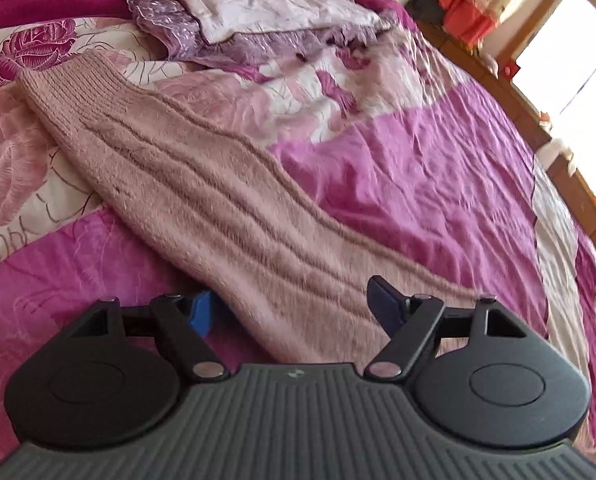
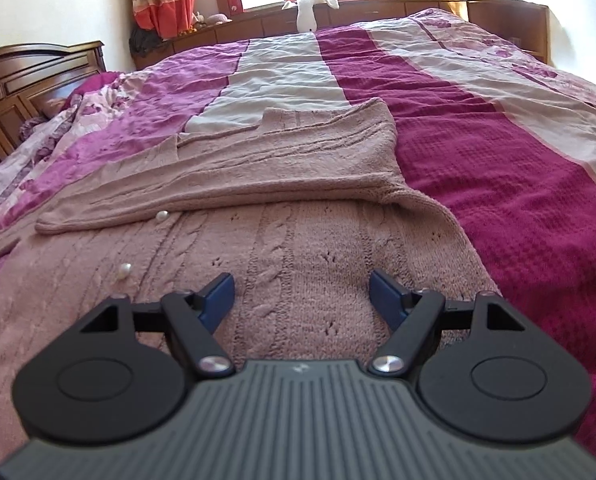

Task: Fold small clothes
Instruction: 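Grasp the sleeve end with the left gripper and lift it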

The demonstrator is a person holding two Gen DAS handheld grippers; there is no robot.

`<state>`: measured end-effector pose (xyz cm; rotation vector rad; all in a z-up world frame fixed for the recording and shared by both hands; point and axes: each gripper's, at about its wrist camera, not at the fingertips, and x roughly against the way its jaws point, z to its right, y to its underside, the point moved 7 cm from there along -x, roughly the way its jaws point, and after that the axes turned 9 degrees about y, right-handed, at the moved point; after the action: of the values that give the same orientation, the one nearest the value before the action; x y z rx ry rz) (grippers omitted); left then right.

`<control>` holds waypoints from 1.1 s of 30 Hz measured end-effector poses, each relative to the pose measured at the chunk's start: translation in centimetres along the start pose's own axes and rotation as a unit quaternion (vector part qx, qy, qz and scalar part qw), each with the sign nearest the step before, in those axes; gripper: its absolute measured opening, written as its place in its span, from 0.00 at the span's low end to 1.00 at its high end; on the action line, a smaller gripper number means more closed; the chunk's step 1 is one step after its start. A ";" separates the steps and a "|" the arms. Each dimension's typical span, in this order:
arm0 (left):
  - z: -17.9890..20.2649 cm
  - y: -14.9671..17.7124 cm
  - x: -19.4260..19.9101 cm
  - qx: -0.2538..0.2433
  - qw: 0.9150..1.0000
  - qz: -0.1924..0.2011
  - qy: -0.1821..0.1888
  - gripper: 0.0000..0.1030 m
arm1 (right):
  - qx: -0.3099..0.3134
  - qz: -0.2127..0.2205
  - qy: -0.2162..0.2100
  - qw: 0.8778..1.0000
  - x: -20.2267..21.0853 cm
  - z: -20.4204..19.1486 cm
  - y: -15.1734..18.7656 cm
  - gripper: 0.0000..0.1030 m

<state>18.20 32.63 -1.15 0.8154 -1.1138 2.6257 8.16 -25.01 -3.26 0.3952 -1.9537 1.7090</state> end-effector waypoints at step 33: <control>17.7 0.3 9.8 -0.083 0.965 0.078 0.237 0.08 | -0.046 0.000 -0.001 0.999 1.7 1.4 -0.7 0.73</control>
<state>17.29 19.42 14.15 0.0530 -1.2651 2.5951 6.82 -26.28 -1.85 0.3640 -2.0236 1.6123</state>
